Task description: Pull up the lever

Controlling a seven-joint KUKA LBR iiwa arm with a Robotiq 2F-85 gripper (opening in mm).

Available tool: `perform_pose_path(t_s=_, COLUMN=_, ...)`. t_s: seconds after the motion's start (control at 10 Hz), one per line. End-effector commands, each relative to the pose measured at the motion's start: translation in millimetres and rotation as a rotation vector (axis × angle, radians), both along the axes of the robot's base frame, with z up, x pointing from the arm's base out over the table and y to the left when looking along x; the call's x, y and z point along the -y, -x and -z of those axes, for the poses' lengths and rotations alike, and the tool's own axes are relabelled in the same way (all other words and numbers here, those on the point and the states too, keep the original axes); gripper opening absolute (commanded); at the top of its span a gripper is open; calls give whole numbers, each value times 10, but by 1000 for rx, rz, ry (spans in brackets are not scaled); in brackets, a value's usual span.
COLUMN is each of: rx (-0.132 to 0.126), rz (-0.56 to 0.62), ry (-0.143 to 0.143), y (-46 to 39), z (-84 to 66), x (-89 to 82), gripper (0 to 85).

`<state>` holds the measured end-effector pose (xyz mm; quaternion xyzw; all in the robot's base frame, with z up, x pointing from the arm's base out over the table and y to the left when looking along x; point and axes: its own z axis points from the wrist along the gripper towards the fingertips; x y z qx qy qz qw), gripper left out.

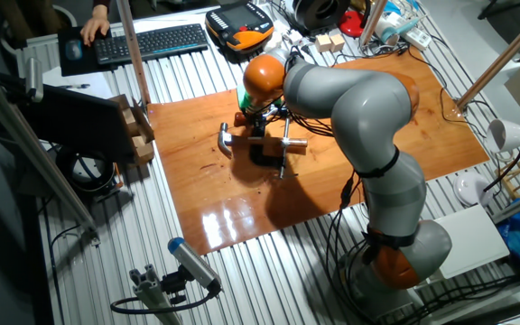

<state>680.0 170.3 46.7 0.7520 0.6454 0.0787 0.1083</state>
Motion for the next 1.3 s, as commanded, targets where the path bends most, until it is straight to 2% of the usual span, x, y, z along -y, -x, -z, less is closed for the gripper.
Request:
perform_pose_path(t_s=0.0, rx=5, rz=-5, ry=5, y=1, z=1, x=-1, gripper=340)
perform_pose_path(t_s=0.2, rx=14, rz=-23, ry=8, y=6, z=5, x=4, gripper=0)
perform_pose_path(t_s=0.6, rx=10, rz=-35, ry=10, y=-18, z=-67, x=12, gripper=0)
perform_pose_path(t_s=0.9, rx=-4, rz=-44, ry=6, y=-51, z=-187, x=17, gripper=0)
perform_pose_path(t_s=1.2, rx=-11, rz=-69, ry=6, y=-47, z=-297, x=30, gripper=0)
